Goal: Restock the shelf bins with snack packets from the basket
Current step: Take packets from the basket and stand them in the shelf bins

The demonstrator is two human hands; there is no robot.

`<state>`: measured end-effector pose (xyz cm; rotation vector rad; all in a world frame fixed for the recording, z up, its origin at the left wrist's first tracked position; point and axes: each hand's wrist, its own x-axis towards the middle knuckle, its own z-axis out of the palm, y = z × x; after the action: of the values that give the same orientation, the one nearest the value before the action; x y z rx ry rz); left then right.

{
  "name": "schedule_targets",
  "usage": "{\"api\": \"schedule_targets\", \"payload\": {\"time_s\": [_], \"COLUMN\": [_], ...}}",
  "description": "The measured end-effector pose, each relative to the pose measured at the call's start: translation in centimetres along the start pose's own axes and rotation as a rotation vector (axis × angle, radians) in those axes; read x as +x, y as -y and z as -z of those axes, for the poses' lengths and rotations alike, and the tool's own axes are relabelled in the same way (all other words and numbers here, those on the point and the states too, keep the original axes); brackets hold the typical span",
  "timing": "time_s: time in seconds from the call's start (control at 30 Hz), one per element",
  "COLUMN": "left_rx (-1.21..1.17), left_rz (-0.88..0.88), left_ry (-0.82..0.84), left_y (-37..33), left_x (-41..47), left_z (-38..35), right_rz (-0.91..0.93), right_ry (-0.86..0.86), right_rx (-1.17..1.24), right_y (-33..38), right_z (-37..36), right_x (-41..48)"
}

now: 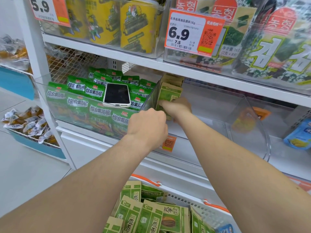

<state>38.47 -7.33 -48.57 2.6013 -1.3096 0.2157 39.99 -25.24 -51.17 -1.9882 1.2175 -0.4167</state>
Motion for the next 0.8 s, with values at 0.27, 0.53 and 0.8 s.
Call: {"api": "schedule_targets", "payload": {"time_s": [0.27, 0.53, 0.8], "left_rx": [-0.003, -0.112, -0.186], "left_rz": [-0.009, -0.018, 0.116], "left_ry": [-0.002, -0.071, 0.104], "left_y": [0.0, -0.3, -0.4], "left_x": [-0.1, -0.4, -3.4], "left_z": [0.1, 0.9, 3.3], "right_rz": [0.004, 0.052, 0.993], "right_ry": [-0.037, 0.035, -0.355], "right_rx": [0.043, -0.196, -0.503], "right_y": [0.0, -0.1, -4.8], "right_z": [1.3, 3.7, 8.1], "right_x": [-0.6, -4.1, -14.8]}}
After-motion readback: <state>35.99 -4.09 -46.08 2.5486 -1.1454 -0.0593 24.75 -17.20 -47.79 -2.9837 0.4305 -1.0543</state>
